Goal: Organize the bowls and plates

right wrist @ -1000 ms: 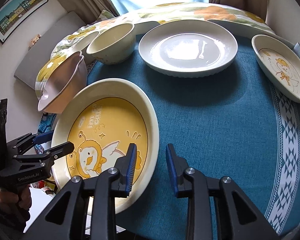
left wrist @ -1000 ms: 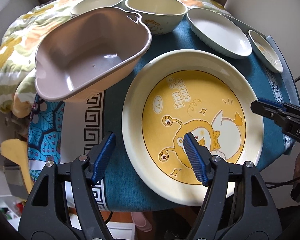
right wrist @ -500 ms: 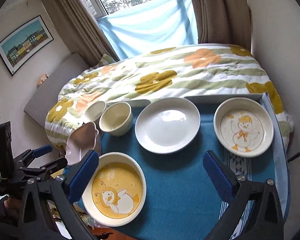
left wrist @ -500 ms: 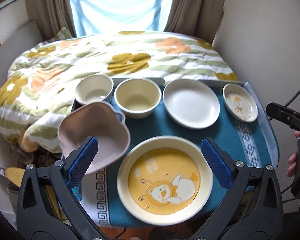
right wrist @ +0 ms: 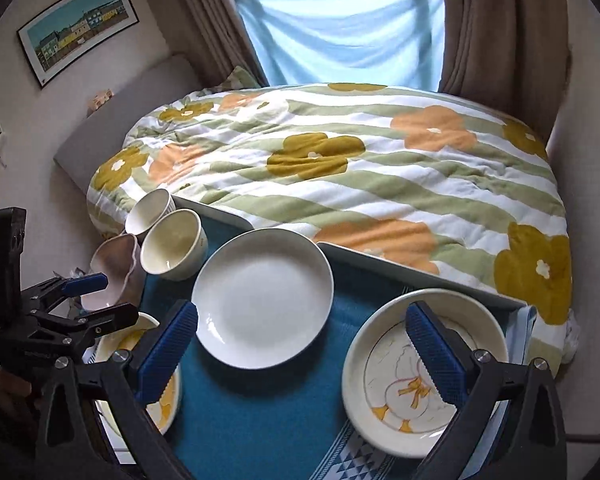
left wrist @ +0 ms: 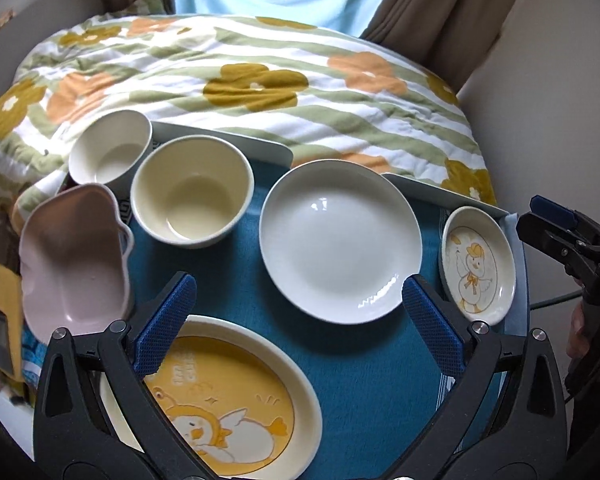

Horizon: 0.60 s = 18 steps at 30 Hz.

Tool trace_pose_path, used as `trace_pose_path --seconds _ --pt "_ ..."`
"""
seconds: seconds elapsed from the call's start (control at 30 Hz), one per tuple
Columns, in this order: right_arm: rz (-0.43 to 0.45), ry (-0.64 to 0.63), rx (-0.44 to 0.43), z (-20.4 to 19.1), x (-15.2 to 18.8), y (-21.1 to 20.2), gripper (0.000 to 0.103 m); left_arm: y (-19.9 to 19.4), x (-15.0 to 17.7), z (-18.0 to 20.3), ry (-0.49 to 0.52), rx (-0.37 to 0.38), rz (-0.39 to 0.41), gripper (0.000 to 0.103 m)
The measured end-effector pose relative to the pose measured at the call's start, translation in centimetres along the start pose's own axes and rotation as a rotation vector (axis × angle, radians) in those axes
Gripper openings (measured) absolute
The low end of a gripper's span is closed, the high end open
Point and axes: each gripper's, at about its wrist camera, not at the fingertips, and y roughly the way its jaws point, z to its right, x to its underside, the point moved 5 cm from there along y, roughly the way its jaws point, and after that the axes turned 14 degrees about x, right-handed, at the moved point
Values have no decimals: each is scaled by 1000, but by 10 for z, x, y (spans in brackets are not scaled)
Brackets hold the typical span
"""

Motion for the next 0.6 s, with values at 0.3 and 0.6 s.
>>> trace_pose_path --seconds 0.3,0.6 --pt "-190 -107 -137 3 -4 104 103 65 7 -27 -157 -24 -59 99" --pt "-268 -166 -228 -5 10 142 59 100 14 -41 -208 -37 -103 60"
